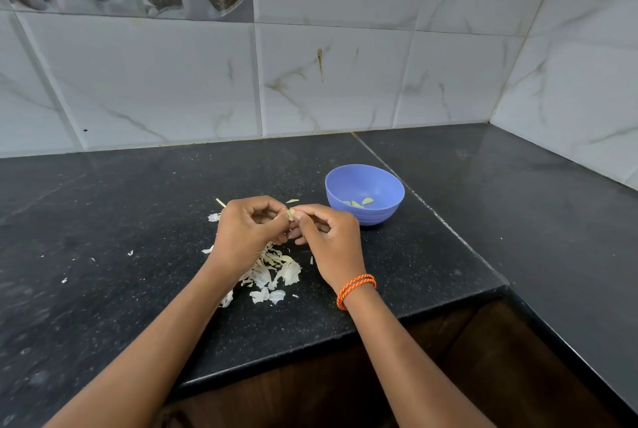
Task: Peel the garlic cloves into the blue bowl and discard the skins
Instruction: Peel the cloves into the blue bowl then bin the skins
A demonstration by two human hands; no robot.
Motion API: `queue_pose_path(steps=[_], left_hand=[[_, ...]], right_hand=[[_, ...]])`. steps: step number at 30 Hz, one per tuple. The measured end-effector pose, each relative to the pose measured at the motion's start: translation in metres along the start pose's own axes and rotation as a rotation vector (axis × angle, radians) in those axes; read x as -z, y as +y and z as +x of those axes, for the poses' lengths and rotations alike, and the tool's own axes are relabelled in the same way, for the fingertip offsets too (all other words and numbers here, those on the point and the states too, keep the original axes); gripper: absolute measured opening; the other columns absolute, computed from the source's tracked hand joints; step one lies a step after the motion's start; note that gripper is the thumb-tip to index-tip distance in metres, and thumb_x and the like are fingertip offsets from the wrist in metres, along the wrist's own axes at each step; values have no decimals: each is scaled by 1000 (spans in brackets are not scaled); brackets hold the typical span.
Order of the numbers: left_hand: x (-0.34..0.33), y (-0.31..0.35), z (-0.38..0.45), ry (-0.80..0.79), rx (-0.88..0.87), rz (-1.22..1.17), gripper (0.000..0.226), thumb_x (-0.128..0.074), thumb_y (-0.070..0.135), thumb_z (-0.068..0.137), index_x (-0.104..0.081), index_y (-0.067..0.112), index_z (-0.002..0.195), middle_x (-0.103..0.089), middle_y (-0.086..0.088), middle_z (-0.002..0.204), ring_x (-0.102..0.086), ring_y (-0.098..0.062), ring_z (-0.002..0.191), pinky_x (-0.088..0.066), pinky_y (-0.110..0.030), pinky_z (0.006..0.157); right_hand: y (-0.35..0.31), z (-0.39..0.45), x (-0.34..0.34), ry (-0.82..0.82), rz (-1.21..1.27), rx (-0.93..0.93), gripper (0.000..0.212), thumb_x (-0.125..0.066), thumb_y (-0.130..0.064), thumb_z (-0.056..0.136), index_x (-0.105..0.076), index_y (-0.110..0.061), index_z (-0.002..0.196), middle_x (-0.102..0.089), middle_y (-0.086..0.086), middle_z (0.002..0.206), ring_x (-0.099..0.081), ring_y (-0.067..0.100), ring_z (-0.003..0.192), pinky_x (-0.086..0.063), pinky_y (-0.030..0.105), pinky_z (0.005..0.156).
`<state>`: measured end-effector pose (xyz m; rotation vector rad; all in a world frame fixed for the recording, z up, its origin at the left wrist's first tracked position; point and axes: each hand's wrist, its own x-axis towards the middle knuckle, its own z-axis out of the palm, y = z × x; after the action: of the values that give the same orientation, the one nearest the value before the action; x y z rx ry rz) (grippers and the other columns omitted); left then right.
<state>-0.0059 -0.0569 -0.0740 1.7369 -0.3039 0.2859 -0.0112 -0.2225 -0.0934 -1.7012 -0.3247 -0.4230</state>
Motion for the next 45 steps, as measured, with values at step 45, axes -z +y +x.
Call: queue_pose_path(steps=[45], left_hand=[[15,-9,0,127,-90,633,12,-79,38,94,-74,43,84,-70,31,86,-53,1,97,-39,-28,67]], right_hand=[[-27,73,84,-90,-973,-36,32,-56,0,97,-79,-20,105,-72,3,107,-62,28,107,-50,37,84]])
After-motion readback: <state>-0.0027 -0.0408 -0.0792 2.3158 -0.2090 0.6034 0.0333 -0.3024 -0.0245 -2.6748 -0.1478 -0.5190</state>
